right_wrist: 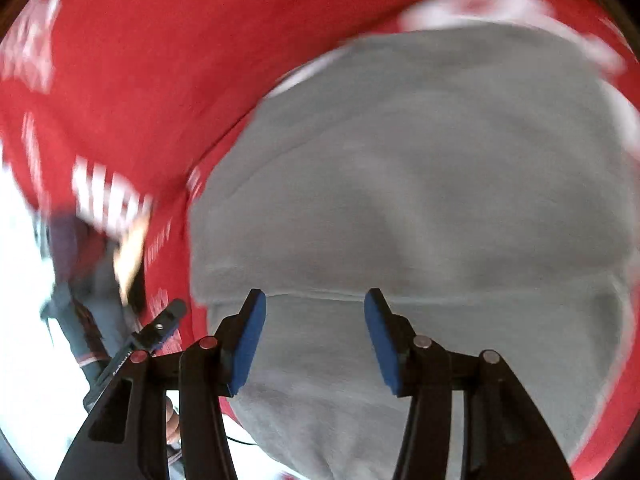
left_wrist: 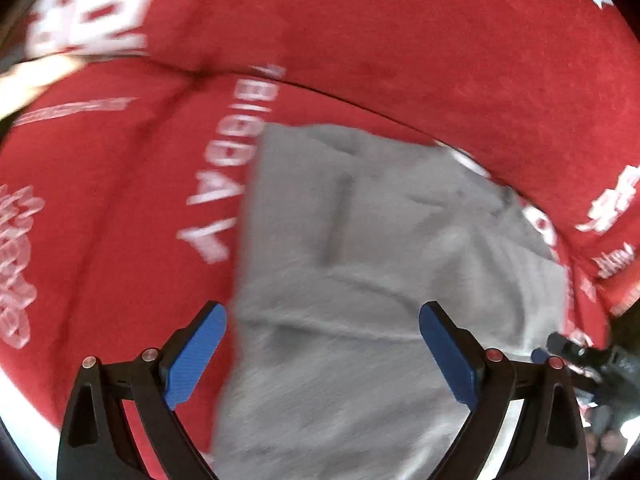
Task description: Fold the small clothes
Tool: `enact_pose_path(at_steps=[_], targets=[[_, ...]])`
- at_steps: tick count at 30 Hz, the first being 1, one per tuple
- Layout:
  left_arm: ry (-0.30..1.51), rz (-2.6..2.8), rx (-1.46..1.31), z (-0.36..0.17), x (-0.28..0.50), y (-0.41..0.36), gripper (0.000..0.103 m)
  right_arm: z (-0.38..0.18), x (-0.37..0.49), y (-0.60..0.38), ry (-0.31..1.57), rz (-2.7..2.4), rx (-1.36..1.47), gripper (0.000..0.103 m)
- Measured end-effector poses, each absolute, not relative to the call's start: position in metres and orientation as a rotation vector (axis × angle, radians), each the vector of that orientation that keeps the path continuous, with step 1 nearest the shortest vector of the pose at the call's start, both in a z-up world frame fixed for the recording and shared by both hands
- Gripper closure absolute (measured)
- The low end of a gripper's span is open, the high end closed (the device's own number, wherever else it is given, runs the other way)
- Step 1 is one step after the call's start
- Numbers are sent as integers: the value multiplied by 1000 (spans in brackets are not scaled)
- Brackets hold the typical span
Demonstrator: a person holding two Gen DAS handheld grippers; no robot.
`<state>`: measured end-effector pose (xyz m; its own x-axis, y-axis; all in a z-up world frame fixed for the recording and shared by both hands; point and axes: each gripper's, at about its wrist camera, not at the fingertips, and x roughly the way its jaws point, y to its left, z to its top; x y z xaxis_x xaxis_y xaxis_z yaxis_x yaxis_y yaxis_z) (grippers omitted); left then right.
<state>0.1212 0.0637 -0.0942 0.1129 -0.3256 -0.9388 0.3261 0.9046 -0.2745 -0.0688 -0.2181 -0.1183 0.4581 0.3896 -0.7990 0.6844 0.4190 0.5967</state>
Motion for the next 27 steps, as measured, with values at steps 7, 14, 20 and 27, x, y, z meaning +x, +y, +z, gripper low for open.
enact_pose_path(at_steps=[7,14,20,27], targets=[[1424,-565,47,-117,142,24,20,-139,-136,-273,1041,-376,1383,47],[1441,-602,93,-121,137,16,75,-148,-155,-275,943,-399,1498,48],[1407,-616,23,-109,133,18,85,-154,-155,-289,835,-451,1581,79],[1389,-614,137,-112,105,19,85,-124,-146,-310,847,-428,1384,97]])
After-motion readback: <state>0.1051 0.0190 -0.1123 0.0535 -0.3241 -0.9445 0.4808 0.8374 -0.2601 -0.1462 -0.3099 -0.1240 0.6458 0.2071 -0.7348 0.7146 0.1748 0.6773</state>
